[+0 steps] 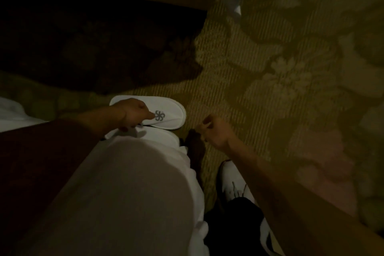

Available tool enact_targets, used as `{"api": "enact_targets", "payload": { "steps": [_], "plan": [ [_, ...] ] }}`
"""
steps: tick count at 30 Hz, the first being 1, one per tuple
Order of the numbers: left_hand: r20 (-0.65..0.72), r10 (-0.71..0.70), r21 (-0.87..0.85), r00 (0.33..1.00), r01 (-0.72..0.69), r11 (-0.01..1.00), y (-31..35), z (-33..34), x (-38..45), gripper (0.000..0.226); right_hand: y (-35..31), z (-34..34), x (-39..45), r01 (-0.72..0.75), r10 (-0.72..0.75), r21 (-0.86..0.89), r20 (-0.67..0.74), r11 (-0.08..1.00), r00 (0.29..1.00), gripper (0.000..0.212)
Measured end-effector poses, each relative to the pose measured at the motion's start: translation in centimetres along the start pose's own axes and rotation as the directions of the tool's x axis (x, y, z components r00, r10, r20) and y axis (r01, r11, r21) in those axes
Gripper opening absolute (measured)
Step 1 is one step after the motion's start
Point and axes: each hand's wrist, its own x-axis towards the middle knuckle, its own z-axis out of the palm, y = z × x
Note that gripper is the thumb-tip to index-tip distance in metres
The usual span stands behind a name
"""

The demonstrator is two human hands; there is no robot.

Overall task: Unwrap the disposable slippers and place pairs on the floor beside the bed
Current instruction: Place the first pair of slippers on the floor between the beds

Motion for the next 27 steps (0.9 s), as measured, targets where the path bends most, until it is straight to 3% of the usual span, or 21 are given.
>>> {"api": "enact_targets", "payload": {
  "steps": [3,9,14,18,21,27],
  "plan": [
    [0.009,0.002,-0.019,1.0,-0.001,1.0,0.8,-0.4,-1.7,0.037,-1.3,-0.4,-1.6,0.027,-0.027,-0.007,0.017,1.0,1.0,0.035],
    [0.033,0.033,0.013,0.999,-0.033,0.999,0.0,0.3,-3.7,0.033,-2.9,1.9,-3.4,0.032,-0.017,-0.07,0.204,0.997,0.979,0.041],
    [0.016,0.011,-0.017,1.0,-0.011,1.0,-0.4,0.4,-2.8,0.035,-3.0,3.3,-2.1,0.054,-0.03,-0.117,0.198,0.992,0.98,0.044],
    [-0.062,-0.079,0.036,0.995,0.081,0.996,-1.1,0.8,0.1,0.04,-1.9,4.5,1.1,-0.013,0.016,-0.021,0.159,1.0,0.987,0.024],
    [-0.1,-0.16,-0.003,0.982,0.16,0.987,-2.8,1.0,3.1,0.043,-0.7,5.7,3.8,-0.028,0.028,0.001,0.108,1.0,0.994,0.031],
    [-0.019,-0.258,-0.092,0.966,0.255,0.962,-5.8,1.5,7.0,0.049,1.4,7.9,7.8,-0.004,0.002,0.05,0.043,0.999,0.999,0.037]
  ]
}}
